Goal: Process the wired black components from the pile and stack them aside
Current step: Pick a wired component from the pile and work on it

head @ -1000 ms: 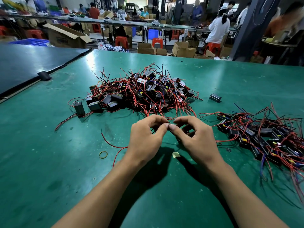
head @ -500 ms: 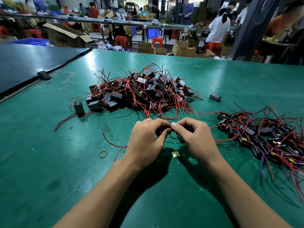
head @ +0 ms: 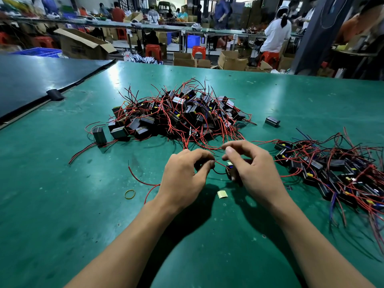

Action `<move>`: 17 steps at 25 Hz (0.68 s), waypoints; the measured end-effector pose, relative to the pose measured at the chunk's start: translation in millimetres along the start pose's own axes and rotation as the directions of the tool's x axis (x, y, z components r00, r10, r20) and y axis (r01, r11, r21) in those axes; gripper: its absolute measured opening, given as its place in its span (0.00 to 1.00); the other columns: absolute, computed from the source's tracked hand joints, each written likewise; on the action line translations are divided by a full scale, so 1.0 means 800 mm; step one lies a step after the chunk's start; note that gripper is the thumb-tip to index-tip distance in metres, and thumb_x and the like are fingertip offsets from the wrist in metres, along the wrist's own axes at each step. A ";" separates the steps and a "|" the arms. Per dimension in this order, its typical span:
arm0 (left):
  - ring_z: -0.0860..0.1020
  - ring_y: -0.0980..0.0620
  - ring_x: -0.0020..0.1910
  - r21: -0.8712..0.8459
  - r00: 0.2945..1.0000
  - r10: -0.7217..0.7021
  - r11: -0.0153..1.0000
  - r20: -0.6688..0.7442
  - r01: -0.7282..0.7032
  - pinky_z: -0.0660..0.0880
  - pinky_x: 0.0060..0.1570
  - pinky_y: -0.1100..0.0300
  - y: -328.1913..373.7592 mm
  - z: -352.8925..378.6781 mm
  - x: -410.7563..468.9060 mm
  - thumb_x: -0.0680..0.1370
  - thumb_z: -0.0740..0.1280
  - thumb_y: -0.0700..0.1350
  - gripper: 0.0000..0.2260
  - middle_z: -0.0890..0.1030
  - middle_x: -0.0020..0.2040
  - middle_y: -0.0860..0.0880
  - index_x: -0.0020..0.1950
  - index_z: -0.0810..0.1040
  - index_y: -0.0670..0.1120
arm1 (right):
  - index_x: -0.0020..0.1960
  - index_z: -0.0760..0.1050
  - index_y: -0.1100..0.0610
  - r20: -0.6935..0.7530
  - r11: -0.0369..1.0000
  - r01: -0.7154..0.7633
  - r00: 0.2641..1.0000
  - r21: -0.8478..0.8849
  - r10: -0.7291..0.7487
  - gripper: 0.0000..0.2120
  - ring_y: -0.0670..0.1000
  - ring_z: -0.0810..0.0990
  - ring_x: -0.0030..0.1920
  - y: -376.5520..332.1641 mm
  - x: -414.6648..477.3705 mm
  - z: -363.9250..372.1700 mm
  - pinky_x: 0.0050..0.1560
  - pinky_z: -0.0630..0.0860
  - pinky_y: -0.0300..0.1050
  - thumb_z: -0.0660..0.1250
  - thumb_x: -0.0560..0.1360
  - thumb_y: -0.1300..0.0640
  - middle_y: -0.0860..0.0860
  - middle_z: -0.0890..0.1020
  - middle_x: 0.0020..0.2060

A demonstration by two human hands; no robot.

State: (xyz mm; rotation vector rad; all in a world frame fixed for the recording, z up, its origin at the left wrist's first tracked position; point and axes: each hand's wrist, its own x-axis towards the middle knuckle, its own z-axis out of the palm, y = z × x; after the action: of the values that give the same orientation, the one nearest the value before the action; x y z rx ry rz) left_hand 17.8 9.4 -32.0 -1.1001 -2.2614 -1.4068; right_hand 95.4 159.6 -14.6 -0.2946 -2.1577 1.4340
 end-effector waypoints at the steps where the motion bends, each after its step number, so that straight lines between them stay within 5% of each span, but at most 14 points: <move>1: 0.79 0.52 0.39 -0.008 1.000 -0.007 1.000 -0.006 0.007 0.76 0.44 0.51 0.000 0.000 0.000 0.75 0.73 0.42 0.02 0.83 0.38 0.53 0.46 0.84 0.48 | 0.49 0.83 0.49 0.015 0.995 0.090 0.996 -0.036 -0.089 0.06 0.43 0.75 0.28 0.003 0.000 -0.001 0.31 0.71 0.34 0.70 0.78 0.59 0.43 0.84 0.37; 6: 0.81 0.53 0.40 -0.079 0.998 -0.062 0.995 -0.005 0.061 0.77 0.45 0.51 -0.001 0.000 0.001 0.75 0.73 0.40 0.03 0.84 0.39 0.54 0.46 0.84 0.47 | 0.49 0.84 0.46 0.091 0.943 0.265 0.964 -0.199 -0.251 0.17 0.39 0.76 0.31 0.011 -0.001 -0.003 0.34 0.66 0.29 0.71 0.74 0.69 0.31 0.80 0.34; 11: 0.81 0.53 0.40 -0.110 0.997 -0.081 0.991 0.005 0.081 0.78 0.45 0.51 -0.001 0.000 0.002 0.75 0.72 0.40 0.03 0.84 0.39 0.53 0.46 0.84 0.46 | 0.49 0.86 0.53 0.082 0.944 0.297 0.954 -0.140 -0.288 0.07 0.39 0.77 0.32 0.011 -0.001 -0.001 0.34 0.67 0.27 0.77 0.72 0.60 0.38 0.81 0.36; 17: 0.79 0.50 0.40 -0.024 1.000 -0.014 1.000 0.017 0.014 0.77 0.45 0.48 0.001 0.000 -0.001 0.75 0.73 0.42 0.03 0.84 0.40 0.51 0.48 0.84 0.47 | 0.42 0.83 0.53 0.063 0.980 0.109 0.993 -0.166 -0.100 0.06 0.45 0.74 0.29 0.006 0.000 0.001 0.32 0.69 0.35 0.73 0.76 0.53 0.41 0.80 0.30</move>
State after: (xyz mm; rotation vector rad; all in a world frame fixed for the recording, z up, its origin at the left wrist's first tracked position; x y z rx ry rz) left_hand 18.8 9.2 -32.3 -1.1090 -2.2738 -1.4394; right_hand 94.8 160.9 -19.1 -0.2018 -2.3083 1.2162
